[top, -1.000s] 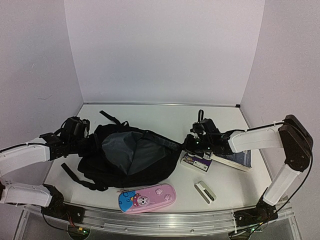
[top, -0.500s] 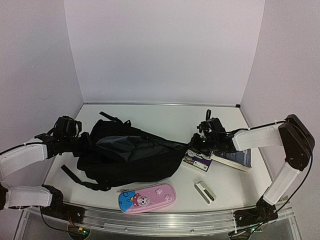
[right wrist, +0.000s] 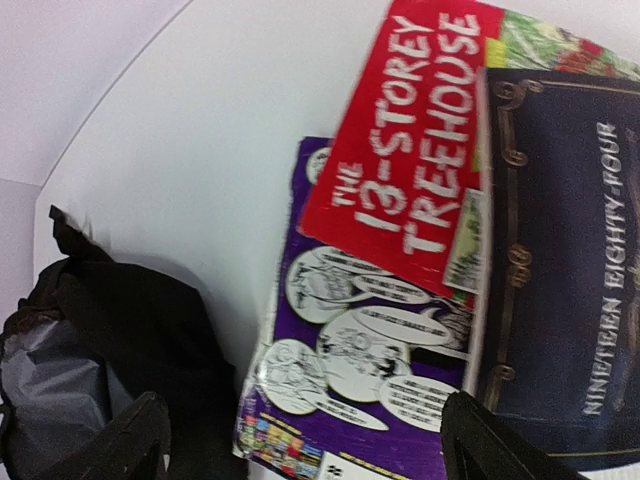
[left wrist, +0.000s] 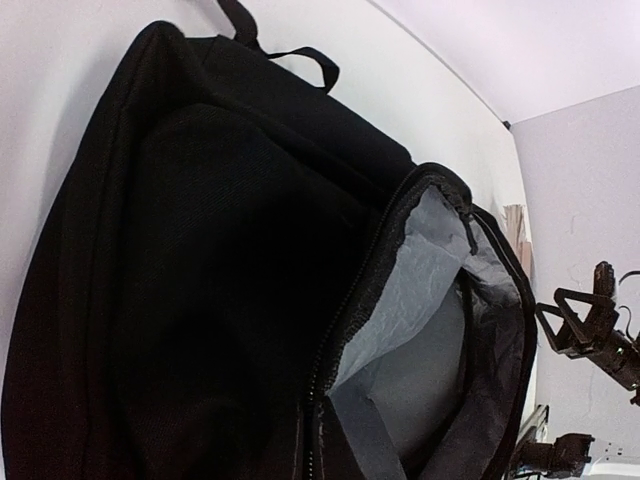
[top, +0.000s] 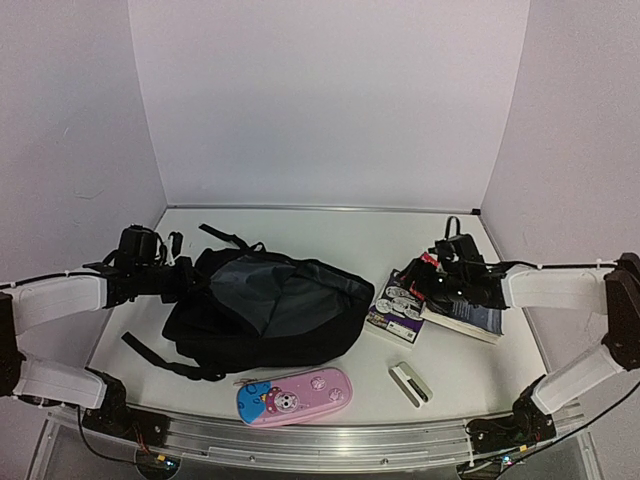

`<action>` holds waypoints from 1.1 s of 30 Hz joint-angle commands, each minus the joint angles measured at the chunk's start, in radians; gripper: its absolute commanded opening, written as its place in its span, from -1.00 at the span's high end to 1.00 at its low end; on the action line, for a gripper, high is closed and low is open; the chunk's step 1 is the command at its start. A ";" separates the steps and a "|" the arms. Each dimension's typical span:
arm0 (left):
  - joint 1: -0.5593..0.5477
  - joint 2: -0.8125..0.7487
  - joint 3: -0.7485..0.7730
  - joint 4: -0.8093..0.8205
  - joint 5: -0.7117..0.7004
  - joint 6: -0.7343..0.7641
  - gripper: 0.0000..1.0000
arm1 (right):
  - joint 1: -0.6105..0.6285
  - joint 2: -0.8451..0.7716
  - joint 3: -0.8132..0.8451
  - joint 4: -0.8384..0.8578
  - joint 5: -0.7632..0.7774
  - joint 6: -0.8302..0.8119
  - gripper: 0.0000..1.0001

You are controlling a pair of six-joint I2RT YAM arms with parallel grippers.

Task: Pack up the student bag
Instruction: Unzip the student bag at the center of the board, then pick up the book from the center of the board.

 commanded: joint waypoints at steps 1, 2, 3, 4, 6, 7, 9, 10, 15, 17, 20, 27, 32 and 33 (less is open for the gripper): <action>0.007 0.030 0.082 0.079 0.052 0.068 1.00 | -0.022 -0.124 -0.099 -0.042 0.099 0.160 -0.88; 0.007 0.042 0.092 0.077 0.058 0.075 1.00 | -0.025 -0.158 -0.122 -0.042 0.114 0.194 -0.91; 0.007 0.051 0.099 0.077 0.063 0.080 1.00 | -0.029 -0.189 -0.144 -0.041 0.126 0.224 -0.94; 0.007 0.060 0.104 0.079 0.070 0.083 1.00 | -0.034 -0.214 -0.165 -0.040 0.135 0.255 -0.96; 0.007 0.078 0.106 0.085 0.087 0.087 1.00 | -0.045 -0.256 -0.215 -0.022 0.134 0.324 -0.96; 0.006 0.084 0.107 0.099 0.096 0.088 1.00 | -0.048 -0.274 -0.240 -0.005 0.129 0.356 -0.96; 0.007 0.099 0.109 0.114 0.107 0.090 1.00 | -0.053 -0.299 -0.294 0.040 0.115 0.419 -0.95; 0.007 0.105 0.111 0.116 0.113 0.092 1.00 | -0.055 -0.308 -0.326 0.077 0.103 0.461 -0.94; 0.007 0.120 0.119 0.117 0.126 0.105 1.00 | -0.057 -0.276 -0.401 0.214 0.067 0.575 -0.90; 0.007 0.119 0.122 0.113 0.127 0.111 1.00 | -0.058 -0.249 -0.408 0.255 0.061 0.596 -0.87; 0.006 0.113 0.124 0.105 0.125 0.118 1.00 | -0.059 -0.221 -0.429 0.318 0.077 0.633 -0.78; 0.007 0.107 0.121 0.091 0.125 0.125 0.99 | -0.063 -0.139 -0.486 0.484 0.117 0.716 -0.63; 0.007 0.103 0.116 0.090 0.125 0.125 0.98 | -0.065 -0.045 -0.481 0.569 0.123 0.720 -0.51; 0.007 0.101 0.114 0.090 0.123 0.124 0.98 | -0.065 -0.024 -0.485 0.587 0.136 0.725 -0.41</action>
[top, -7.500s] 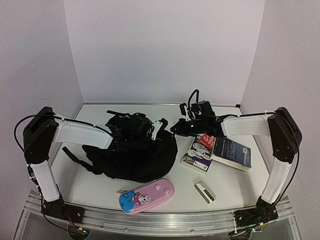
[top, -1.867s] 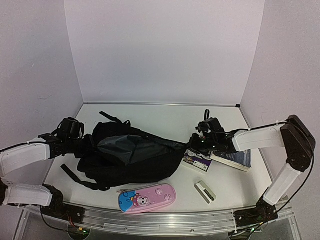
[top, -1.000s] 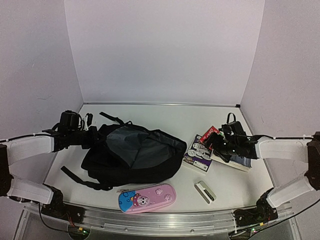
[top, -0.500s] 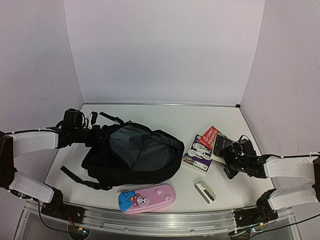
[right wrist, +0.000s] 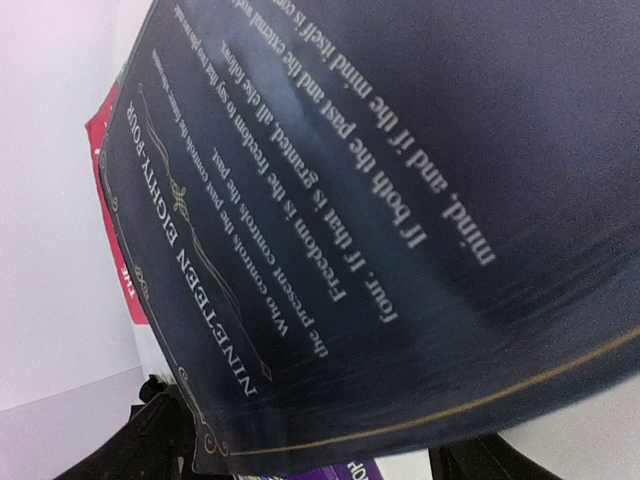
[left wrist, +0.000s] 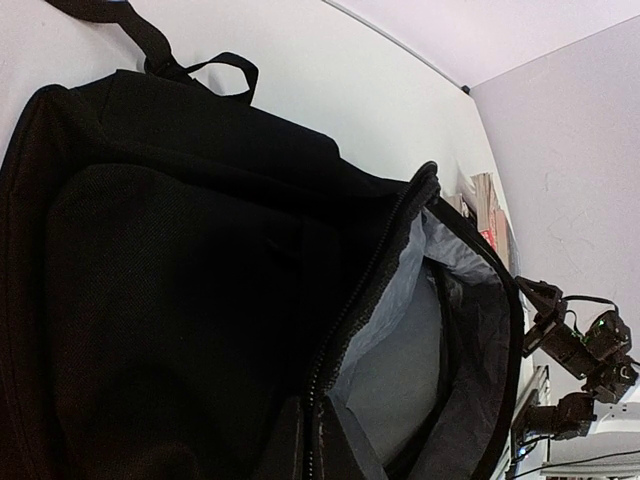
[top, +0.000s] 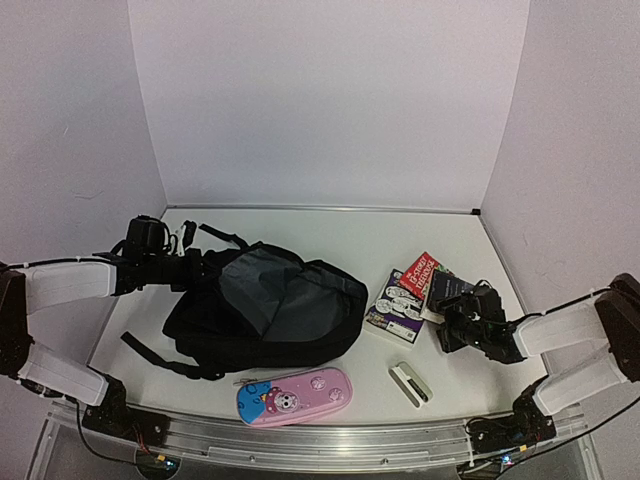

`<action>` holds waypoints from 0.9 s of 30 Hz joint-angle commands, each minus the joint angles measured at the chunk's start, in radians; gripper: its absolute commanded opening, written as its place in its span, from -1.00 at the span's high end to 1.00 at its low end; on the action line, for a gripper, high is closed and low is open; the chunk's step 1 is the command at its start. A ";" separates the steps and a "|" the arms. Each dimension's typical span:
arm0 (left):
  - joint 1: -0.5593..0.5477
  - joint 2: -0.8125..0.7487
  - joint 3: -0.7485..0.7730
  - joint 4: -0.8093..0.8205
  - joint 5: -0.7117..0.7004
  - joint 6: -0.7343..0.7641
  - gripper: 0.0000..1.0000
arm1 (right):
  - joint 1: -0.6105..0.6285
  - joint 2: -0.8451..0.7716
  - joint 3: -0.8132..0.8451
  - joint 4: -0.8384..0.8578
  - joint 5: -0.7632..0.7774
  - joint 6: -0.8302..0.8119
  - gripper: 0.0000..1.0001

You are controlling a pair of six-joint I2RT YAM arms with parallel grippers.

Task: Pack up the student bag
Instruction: Pick up the book from the center of the board.

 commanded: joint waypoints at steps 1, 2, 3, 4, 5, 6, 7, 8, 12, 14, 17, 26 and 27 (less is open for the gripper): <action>0.006 -0.018 0.030 0.023 0.004 0.013 0.97 | -0.004 0.079 -0.013 0.124 0.059 0.042 -0.28; 0.006 -0.020 0.028 0.008 0.003 0.011 0.97 | -0.004 0.092 -0.017 0.146 0.072 0.052 -0.18; 0.006 -0.022 0.027 -0.005 0.003 0.010 0.96 | -0.005 0.109 -0.024 0.168 0.083 0.061 -0.10; 0.006 -0.025 0.026 -0.010 0.001 0.010 0.96 | -0.005 0.124 -0.031 0.189 0.091 0.067 -0.02; 0.006 -0.029 0.026 -0.014 -0.002 0.010 0.95 | -0.004 0.142 -0.034 0.216 0.102 0.070 0.10; 0.006 -0.033 0.026 -0.019 -0.004 0.011 0.93 | -0.004 0.152 -0.036 0.233 0.113 0.070 0.19; 0.006 -0.037 0.027 -0.026 -0.008 0.012 0.91 | -0.005 0.160 -0.038 0.250 0.125 0.069 0.32; 0.006 -0.042 0.028 -0.033 -0.012 0.013 0.88 | -0.005 0.164 -0.040 0.267 0.136 0.066 0.46; 0.006 -0.073 0.041 -0.069 -0.028 0.008 0.55 | -0.004 0.121 -0.028 0.298 0.168 0.007 0.87; 0.006 -0.093 0.051 -0.090 -0.037 0.005 0.27 | -0.004 0.063 -0.024 0.295 0.187 -0.043 0.97; 0.006 -0.122 0.082 -0.134 -0.059 0.007 -0.24 | -0.004 -0.043 -0.004 0.246 0.212 -0.152 1.00; 0.005 -0.149 0.210 -0.263 -0.060 0.088 -0.82 | -0.004 -0.265 0.258 -0.126 0.110 -0.614 1.00; 0.005 -0.150 0.224 -0.261 -0.044 0.089 -0.83 | -0.004 -0.268 0.287 -0.142 0.067 -0.653 1.00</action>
